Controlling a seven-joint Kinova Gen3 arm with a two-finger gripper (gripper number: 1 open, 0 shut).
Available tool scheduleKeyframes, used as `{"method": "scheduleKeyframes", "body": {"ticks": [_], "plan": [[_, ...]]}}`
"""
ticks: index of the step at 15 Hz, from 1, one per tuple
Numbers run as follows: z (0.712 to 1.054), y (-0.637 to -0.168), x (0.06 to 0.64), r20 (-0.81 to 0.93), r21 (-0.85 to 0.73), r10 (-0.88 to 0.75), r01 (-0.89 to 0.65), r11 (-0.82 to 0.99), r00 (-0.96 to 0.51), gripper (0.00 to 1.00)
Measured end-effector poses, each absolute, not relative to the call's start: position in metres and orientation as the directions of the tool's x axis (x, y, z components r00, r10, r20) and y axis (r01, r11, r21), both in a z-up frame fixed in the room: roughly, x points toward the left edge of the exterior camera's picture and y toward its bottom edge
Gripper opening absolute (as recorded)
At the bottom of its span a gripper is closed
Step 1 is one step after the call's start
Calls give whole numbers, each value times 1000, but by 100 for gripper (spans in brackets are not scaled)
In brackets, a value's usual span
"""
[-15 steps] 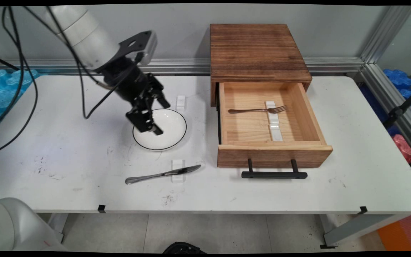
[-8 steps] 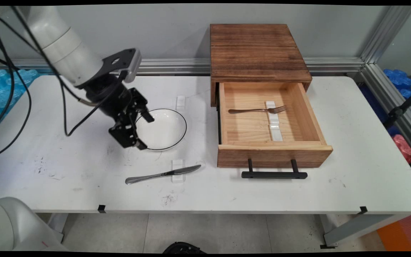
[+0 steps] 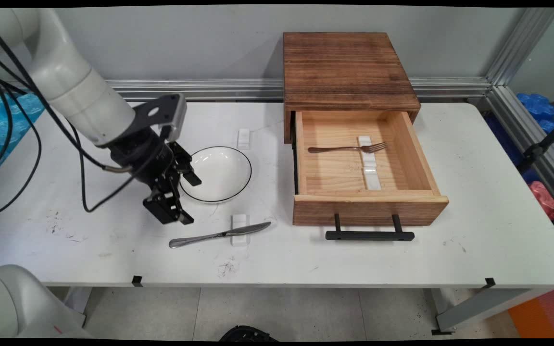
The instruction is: Pick up the knife from the right of the white plate
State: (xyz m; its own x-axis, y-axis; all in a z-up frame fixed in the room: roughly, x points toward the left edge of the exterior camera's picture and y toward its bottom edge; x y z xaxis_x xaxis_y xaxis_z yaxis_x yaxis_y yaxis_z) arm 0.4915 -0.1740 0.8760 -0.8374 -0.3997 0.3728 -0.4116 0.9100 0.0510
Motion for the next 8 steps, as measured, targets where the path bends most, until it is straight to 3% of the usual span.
{"method": "scheduleKeyframes", "body": {"ticks": [8], "plan": [[849, -162, 467, 367, 34, -382, -398, 917, -848, 100]]}}
